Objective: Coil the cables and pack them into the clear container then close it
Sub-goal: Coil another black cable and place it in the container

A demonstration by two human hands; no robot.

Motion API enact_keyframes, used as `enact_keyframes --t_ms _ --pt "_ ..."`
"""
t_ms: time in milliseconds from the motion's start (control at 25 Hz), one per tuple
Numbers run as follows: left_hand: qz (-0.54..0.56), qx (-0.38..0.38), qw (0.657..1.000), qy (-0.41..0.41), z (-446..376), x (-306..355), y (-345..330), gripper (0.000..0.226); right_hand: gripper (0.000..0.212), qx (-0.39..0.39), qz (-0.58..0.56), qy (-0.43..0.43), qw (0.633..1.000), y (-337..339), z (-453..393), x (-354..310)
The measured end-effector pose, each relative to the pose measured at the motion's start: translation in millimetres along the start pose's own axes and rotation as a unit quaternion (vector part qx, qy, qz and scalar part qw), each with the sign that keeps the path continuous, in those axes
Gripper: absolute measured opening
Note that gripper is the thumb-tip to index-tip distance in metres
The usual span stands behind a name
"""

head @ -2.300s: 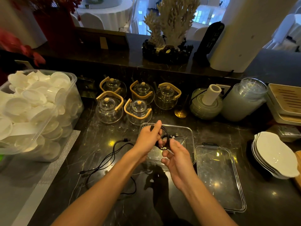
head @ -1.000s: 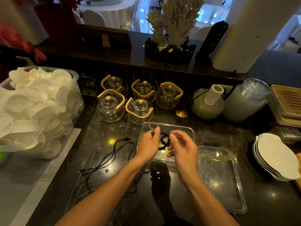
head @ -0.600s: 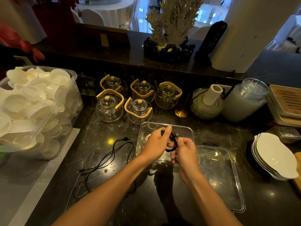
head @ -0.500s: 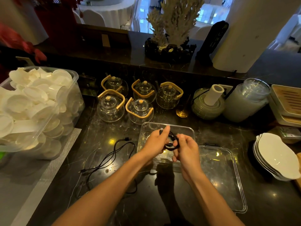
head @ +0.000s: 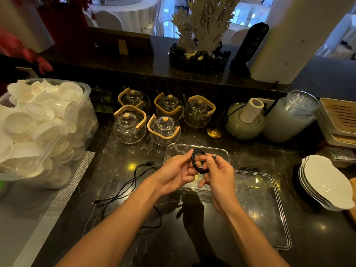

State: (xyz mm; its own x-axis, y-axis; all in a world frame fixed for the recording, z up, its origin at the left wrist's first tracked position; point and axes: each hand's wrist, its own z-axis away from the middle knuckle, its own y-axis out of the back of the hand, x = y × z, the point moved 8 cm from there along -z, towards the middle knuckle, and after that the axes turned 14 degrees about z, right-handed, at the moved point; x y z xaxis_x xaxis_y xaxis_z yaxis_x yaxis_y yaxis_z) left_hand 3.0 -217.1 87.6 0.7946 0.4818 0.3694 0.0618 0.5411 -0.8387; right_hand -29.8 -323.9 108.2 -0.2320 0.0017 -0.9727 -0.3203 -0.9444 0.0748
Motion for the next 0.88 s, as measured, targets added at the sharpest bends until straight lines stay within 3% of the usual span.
enact_keyframes --t_ms 240,600,760,880 --pt "-0.140 0.092 0.983 -0.075 -0.8 19.3 11.5 0.031 0.019 0.016 0.032 0.012 0.999 6.9 -1.0 0.2" --pt "-0.273 0.017 0.962 -0.025 -0.8 13.4 5.0 0.023 0.019 0.029 0.015 0.006 0.999 8.4 -0.9 1.3" --pt "-0.301 -0.035 0.950 -0.082 4.2 20.7 -3.4 0.029 0.020 0.023 0.020 0.000 1.000 10.2 -2.4 4.1" --pt "-0.280 -0.007 0.951 -0.134 4.7 29.0 -0.3 0.026 0.019 0.016 0.037 0.005 0.999 8.5 -2.8 7.3"
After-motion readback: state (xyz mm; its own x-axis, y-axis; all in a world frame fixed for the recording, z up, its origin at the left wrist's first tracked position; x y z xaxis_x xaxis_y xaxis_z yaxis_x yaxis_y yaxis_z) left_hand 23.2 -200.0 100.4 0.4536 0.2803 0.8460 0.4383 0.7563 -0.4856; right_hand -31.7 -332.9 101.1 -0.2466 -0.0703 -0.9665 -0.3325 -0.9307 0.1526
